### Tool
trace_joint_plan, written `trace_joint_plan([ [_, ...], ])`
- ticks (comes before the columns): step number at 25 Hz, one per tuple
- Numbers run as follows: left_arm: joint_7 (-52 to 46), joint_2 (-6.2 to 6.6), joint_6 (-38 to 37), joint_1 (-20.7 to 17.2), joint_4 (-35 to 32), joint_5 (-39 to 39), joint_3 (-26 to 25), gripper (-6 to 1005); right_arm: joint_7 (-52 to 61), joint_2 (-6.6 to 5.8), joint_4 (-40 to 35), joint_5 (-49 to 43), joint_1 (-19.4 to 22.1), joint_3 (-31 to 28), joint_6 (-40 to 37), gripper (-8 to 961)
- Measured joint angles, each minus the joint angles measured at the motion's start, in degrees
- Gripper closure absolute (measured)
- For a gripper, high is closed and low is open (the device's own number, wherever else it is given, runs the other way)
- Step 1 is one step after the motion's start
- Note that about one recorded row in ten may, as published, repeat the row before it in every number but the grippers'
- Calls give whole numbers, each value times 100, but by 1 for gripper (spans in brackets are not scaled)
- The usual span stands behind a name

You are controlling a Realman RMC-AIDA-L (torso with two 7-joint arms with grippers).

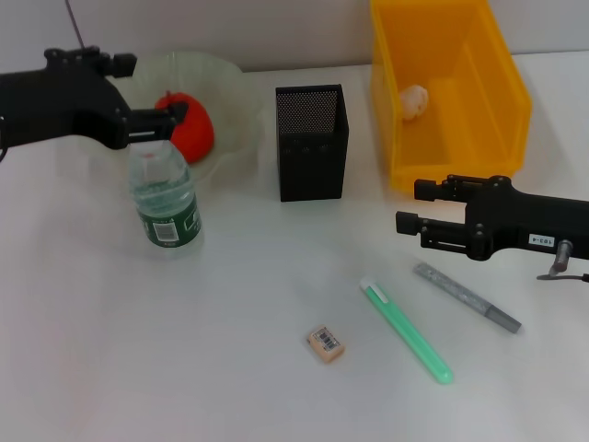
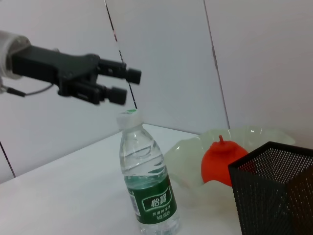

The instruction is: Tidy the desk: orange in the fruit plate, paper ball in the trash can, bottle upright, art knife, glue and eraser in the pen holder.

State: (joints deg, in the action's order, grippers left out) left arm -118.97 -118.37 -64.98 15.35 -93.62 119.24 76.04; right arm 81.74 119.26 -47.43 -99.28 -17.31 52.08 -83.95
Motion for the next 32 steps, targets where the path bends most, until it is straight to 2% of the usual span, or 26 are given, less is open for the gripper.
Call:
trace_joint_plan([
  [5,372,12,-241,-136,-264,-706,-109,198,-97,-7,111,-3,0,-8,28,324],
  [13,1122,9,-1577,-162,-125,-2232,-1132,198,-139,-9,137,-4,0,-49,44,324],
  [17,1508,8,-2208,-180,124,-2699,-1433,198,-141,-9,138,-3,0,-50,46,324],
  [25,2255,-1,-3319,-198,900,-3278,-1566,198,-110,-24,138,-3,-35,-57,78,324],
  [32,3026,6,-3660,-119,2109,-3354,-1567,198,1,-21,99,-3,-67,-56,125,325],
])
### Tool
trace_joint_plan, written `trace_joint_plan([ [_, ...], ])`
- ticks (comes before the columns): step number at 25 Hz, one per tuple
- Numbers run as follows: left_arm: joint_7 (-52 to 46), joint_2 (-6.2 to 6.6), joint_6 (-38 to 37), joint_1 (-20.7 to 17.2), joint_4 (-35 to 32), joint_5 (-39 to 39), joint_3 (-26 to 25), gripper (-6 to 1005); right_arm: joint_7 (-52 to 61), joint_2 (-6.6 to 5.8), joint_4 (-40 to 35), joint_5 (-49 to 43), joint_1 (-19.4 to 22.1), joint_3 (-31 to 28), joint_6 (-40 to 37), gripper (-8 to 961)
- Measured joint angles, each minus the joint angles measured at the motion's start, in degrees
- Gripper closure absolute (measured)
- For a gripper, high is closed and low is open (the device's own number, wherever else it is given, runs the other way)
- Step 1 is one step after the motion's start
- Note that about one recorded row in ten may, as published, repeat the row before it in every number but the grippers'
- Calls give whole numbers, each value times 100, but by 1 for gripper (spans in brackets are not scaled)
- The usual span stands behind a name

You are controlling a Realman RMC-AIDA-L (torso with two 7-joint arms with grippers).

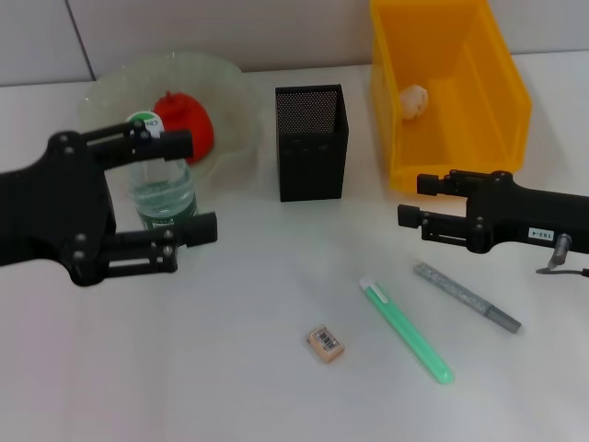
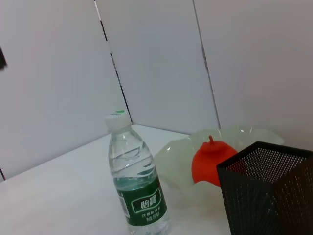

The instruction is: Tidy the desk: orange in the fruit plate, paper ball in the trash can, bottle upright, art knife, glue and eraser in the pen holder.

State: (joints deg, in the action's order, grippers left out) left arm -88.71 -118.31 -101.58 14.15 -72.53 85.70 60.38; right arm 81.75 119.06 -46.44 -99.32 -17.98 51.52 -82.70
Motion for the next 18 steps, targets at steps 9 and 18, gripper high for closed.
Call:
trace_joint_plan([
  [9,1410,10,-91,19,1208,42,4,198,557,-4,-543,-277,-68,58,-59,325],
  [18,1735,10,-55,-20,1567,42,-9,198,2124,7,-1857,-1589,-268,318,-78,325],
])
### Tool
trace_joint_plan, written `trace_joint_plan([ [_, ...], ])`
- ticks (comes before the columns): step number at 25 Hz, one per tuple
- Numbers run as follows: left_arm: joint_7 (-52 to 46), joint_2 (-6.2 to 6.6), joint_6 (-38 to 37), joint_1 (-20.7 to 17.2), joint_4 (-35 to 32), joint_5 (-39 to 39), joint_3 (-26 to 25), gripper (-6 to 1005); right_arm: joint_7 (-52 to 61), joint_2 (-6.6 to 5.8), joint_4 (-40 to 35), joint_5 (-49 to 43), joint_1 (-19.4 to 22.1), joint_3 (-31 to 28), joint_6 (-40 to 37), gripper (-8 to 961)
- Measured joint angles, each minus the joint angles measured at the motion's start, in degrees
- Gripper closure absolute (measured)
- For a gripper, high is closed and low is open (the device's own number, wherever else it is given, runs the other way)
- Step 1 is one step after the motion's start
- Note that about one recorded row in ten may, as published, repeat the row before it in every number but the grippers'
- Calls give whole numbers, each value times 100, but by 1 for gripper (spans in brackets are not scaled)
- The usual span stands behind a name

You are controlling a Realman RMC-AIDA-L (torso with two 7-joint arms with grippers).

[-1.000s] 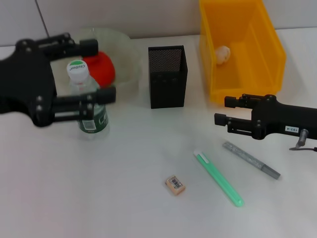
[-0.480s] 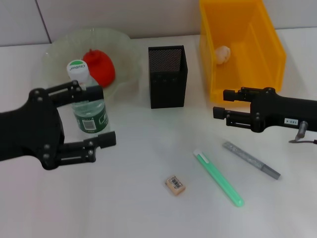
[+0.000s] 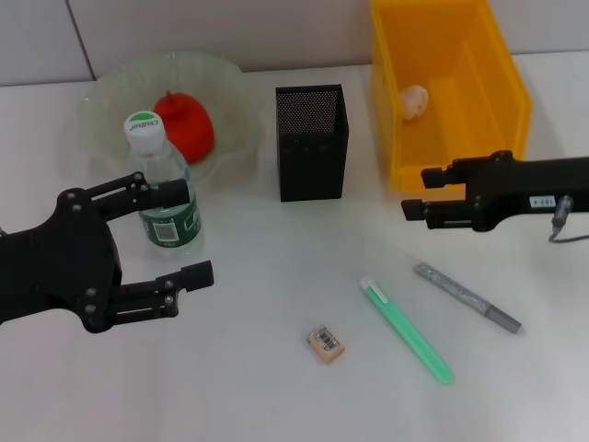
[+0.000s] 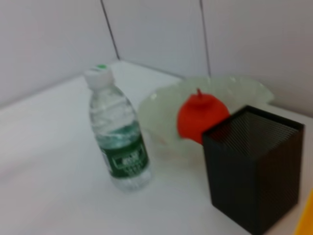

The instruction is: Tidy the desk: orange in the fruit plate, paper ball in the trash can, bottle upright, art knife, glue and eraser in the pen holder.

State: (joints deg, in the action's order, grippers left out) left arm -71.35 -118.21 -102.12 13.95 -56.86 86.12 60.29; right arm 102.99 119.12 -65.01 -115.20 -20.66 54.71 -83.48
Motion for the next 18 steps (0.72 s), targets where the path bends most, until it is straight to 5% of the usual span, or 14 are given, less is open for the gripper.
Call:
trace_joint_plan([
  [5,13,-6,19,4,84,0,0,198,1279,-3,-1149,-869,-70,599,-134,325],
  [18,74,-9,30,28,183,-6,38,198,3229,6,-2538,-2500,-468,1921,-794,325],
])
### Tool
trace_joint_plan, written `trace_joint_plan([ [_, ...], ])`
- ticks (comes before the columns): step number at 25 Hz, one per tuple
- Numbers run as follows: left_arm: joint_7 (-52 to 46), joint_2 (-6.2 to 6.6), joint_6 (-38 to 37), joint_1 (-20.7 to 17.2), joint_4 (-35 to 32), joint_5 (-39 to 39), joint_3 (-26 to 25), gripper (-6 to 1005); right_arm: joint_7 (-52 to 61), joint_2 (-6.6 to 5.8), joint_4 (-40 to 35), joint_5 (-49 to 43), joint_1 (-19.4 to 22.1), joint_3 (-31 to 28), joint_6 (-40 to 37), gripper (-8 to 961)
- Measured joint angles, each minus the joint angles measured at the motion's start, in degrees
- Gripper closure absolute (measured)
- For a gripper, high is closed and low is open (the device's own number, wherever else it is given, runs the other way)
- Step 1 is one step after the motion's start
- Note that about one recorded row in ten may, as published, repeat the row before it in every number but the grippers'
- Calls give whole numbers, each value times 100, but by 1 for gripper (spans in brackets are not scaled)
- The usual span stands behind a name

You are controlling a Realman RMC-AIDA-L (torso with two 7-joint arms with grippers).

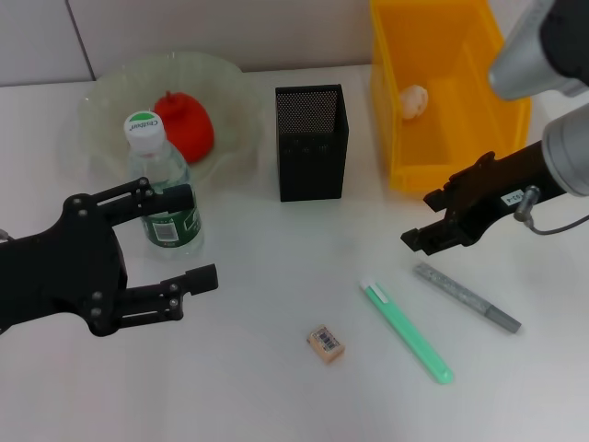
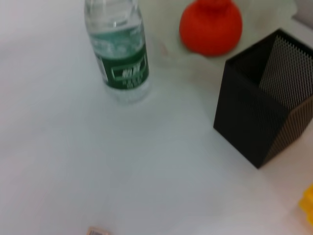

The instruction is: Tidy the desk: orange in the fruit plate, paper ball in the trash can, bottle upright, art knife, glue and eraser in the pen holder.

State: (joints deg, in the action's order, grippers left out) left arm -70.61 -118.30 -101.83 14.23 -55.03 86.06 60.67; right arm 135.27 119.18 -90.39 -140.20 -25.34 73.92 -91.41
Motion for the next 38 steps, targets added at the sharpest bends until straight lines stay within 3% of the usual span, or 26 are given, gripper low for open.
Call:
trace_joint_plan([
  [8,9,0,-4,17,1,-2,15,198,834,0,-215,-475,-352,660,-383,326],
  [22,83,-9,-38,18,44,-2,23,198,1871,7,426,-567,-1320,718,-1082,326],
  [38,138,-16,-45,-8,51,-2,115,198,1971,28,1255,-898,-1624,750,-890,326],
])
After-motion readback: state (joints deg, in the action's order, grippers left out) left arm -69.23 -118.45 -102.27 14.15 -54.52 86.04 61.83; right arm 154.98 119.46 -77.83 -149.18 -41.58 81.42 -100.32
